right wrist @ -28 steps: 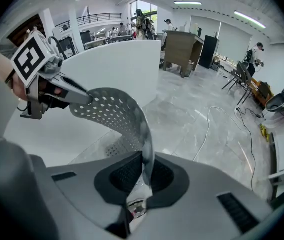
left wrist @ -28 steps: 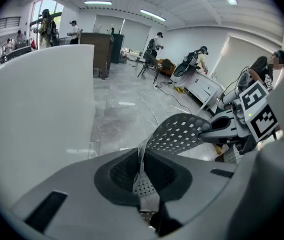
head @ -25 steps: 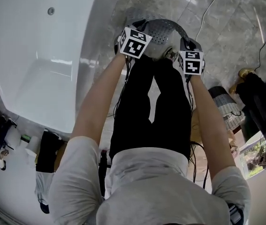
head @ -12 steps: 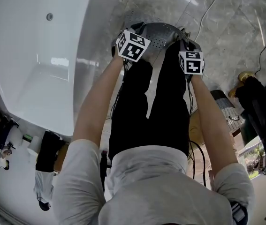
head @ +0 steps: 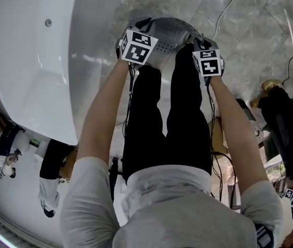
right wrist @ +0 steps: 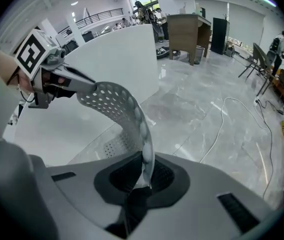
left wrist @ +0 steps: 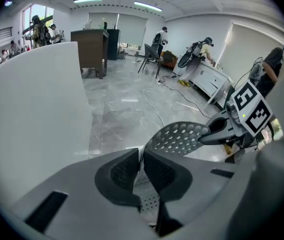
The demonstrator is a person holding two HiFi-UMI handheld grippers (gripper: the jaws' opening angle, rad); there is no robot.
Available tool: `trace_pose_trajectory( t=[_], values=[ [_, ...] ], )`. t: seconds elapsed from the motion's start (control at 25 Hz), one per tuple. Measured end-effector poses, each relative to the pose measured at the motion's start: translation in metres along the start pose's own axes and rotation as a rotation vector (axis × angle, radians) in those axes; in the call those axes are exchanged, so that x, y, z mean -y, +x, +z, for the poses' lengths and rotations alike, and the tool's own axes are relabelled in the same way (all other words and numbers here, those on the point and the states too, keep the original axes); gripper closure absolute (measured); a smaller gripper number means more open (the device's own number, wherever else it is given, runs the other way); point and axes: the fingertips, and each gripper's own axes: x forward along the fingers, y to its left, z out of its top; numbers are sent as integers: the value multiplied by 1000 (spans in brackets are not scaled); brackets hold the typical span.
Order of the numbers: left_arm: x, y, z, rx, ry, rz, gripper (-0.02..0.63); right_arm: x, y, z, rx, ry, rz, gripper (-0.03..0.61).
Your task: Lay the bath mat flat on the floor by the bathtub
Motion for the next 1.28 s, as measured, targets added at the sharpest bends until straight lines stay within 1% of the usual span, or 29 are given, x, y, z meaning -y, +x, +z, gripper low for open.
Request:
trace_pose_trajectory(
  t=[0.12, 0.24, 0.32, 0.44, 0.56, 0.68, 0.8, 0.88, 0.96, 1.04, 1.12, 1.2, 1.28],
  values=[
    [-5, 19, 14, 3, -29, 8, 583, 15, 11, 6, -18, -106, 29, 557],
    [-9, 29, 13, -31, -18, 13, 583, 20, 20, 4, -40, -201, 60, 557],
    [-12, 37, 15, -53, 4, 15, 583, 27, 28, 7, -36, -219, 66, 558],
    [-12, 50, 10, -109, 39, 15, 583, 32, 37, 4, -41, -231, 81, 557],
    [-17, 65, 12, -140, 54, 22, 583, 39, 43, 8, -36, -268, 98, 557],
    [-17, 77, 19, -154, 30, 48, 583, 52, 48, 7, -38, -281, 105, 558],
    [-14, 80, 16, -169, -5, 63, 583, 49, 48, 3, -47, -265, 125, 557],
    [-17, 78, 16, -172, -3, 69, 583, 42, 47, 5, -53, -274, 135, 558],
    [-23, 76, 17, -165, -8, 72, 583, 38, 47, 10, -56, -326, 125, 558],
    [-27, 75, 15, -145, -37, 61, 583, 37, 47, 14, -58, -372, 104, 557],
    [-27, 74, 12, -118, -63, 41, 583, 37, 45, 16, -62, -374, 81, 557],
    [-27, 74, 9, -91, -51, 28, 583, 37, 41, 17, -62, -361, 58, 558],
    [-26, 72, 7, -75, -12, 16, 583, 36, 38, 17, -64, -369, 43, 558]
  ],
)
